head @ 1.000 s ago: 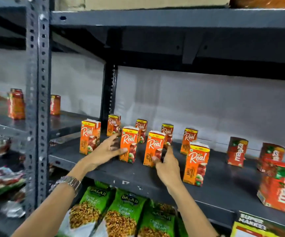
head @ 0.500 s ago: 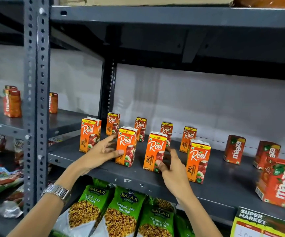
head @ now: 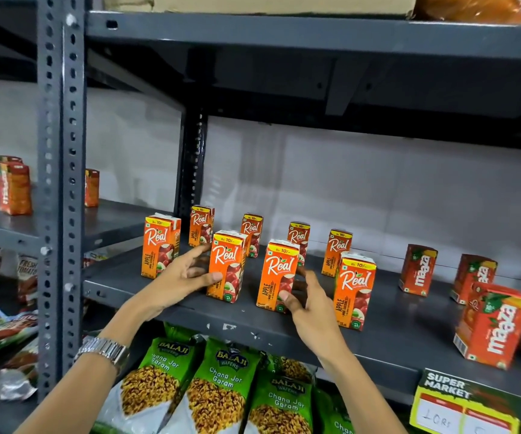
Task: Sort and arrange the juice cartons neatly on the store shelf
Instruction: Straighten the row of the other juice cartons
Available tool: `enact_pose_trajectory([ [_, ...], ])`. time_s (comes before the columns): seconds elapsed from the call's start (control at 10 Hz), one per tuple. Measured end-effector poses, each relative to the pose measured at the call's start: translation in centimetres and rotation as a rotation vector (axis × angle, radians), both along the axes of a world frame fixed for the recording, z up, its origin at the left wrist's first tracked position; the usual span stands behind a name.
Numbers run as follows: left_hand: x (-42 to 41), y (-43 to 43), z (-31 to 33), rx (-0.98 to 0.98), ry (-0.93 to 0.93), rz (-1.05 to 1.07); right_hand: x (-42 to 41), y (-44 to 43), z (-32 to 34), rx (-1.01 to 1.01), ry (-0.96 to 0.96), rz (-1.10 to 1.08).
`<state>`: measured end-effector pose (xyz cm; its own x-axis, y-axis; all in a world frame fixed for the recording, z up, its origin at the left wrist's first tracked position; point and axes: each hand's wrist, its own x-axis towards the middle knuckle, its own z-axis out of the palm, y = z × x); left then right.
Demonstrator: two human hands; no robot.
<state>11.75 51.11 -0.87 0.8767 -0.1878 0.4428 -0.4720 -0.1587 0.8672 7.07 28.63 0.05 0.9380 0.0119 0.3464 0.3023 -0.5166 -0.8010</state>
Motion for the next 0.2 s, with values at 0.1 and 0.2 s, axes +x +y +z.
enact_pose_trajectory([
  [0.1, 0.32, 0.28, 0.09, 0.021, 0.015, 0.020, 0.42, -0.11, -0.12, 0.031, 0.007, 0.010],
  [0.2, -0.61, -0.01, -0.19, -0.065, -0.068, 0.122, -0.38, -0.17, -0.55, 0.061, -0.048, -0.016],
])
